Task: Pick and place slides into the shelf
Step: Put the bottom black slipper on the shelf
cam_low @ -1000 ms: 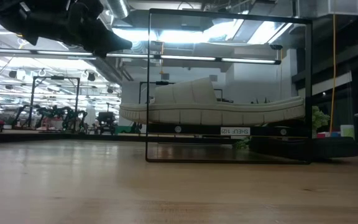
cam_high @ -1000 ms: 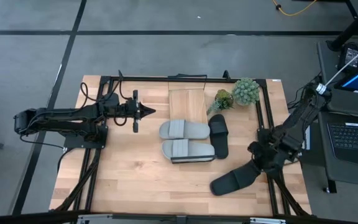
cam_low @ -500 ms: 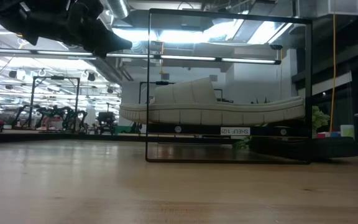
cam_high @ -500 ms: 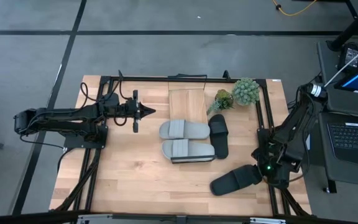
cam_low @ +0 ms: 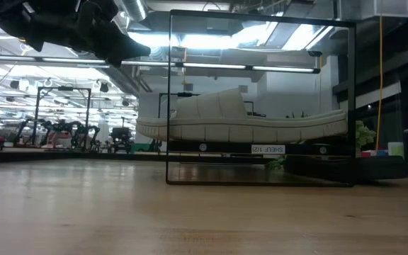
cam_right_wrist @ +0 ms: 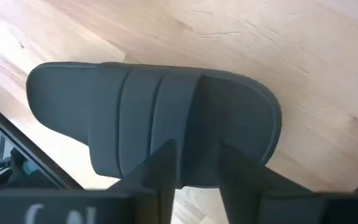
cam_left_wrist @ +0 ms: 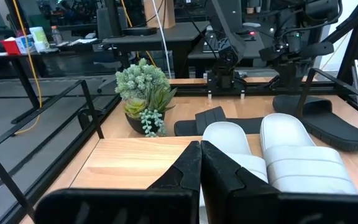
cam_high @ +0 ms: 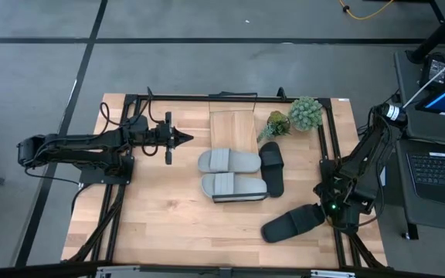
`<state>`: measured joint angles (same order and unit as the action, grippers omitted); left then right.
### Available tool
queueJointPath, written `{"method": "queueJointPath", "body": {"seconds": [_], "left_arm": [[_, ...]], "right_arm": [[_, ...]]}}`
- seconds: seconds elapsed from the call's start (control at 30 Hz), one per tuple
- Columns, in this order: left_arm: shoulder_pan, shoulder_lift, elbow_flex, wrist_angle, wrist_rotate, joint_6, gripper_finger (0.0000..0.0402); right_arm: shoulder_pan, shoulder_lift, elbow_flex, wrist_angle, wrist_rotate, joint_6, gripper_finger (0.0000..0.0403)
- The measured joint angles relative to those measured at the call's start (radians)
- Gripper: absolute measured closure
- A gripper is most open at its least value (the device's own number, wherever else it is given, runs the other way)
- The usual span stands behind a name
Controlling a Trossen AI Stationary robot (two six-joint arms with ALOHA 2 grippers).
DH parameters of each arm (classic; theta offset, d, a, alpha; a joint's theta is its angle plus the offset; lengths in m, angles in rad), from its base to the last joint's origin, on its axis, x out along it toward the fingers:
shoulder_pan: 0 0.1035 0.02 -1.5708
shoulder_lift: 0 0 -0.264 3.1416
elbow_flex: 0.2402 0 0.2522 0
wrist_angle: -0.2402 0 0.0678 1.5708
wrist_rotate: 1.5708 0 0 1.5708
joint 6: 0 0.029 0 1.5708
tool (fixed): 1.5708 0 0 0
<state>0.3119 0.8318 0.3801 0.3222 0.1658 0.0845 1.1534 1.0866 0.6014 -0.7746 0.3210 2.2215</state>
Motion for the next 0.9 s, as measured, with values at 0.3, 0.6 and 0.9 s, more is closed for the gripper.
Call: {"method": "queueJointPath", "body": {"seconds": [0.3,0.6,0.9], "left_arm": [[0.0,0.0,0.0,0.0,0.0,-0.005,0.0401],[0.0,0.0,0.0,0.0,0.0,-0.008,0.0401],[-0.001,0.0,0.0,0.0,0.001,-0.03,0.0401]], "right_arm": [[0.0,0.012,-0.02,0.015,0.0,0.003,0.0226],[0.0,0.033,-0.161,0.283,0.047,-0.015,0.0224],[0.0,0.035,-0.182,0.415,0.081,-0.05,0.0233]]}}
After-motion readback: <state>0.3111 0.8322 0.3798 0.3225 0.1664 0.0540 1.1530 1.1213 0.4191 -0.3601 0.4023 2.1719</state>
